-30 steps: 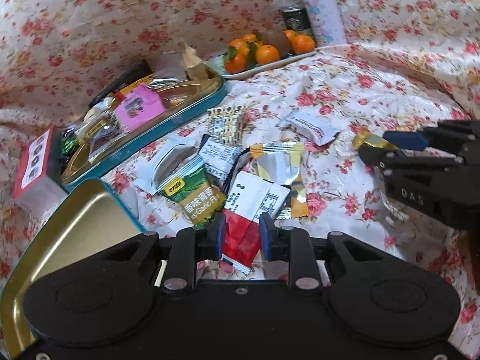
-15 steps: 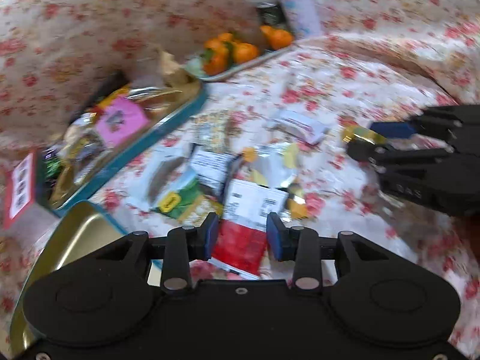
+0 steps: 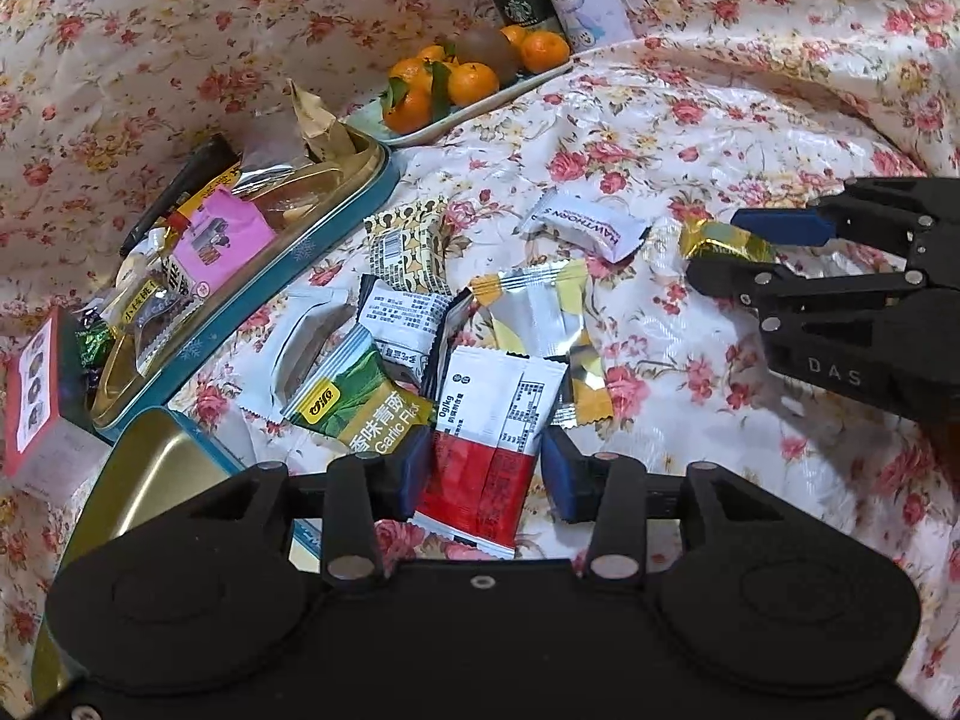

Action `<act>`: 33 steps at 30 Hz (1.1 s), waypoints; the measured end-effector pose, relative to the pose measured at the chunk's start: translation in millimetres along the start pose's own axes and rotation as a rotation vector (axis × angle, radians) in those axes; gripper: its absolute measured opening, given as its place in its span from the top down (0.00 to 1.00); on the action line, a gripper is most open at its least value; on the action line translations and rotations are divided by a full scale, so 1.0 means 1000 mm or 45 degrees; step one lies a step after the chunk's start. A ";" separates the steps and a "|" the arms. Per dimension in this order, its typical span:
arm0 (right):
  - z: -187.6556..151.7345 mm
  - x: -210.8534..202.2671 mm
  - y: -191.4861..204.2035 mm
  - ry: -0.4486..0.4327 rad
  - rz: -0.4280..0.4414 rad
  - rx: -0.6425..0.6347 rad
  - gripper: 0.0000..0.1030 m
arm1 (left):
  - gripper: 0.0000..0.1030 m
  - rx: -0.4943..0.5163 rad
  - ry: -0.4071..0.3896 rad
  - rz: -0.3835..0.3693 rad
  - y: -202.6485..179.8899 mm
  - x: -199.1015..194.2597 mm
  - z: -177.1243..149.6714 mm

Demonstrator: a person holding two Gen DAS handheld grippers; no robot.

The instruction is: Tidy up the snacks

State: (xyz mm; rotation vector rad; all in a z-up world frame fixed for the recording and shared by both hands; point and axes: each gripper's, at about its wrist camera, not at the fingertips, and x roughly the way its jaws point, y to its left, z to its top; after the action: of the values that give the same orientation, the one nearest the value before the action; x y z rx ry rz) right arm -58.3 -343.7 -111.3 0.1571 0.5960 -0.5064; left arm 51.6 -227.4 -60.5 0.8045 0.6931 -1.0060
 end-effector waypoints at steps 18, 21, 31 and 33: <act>0.000 0.000 0.001 0.006 -0.004 -0.003 0.59 | 0.47 -0.232 0.099 -0.189 0.012 0.006 0.007; 0.001 0.000 0.001 0.010 0.001 0.001 0.59 | 0.47 -0.264 0.100 -0.222 0.002 -0.001 0.004; 0.003 0.002 -0.001 0.036 0.009 0.012 0.59 | 0.47 -0.353 0.100 -0.203 -0.013 -0.015 -0.009; 0.003 0.002 0.000 0.040 0.005 0.012 0.59 | 0.47 -0.385 0.117 -0.198 -0.012 -0.013 -0.011</act>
State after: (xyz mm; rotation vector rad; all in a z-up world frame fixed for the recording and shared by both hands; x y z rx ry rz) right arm -55.3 -345.5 -109.9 0.1753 0.6243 -0.5037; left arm 34.2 -216.5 -59.2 0.5408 0.9730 -0.9777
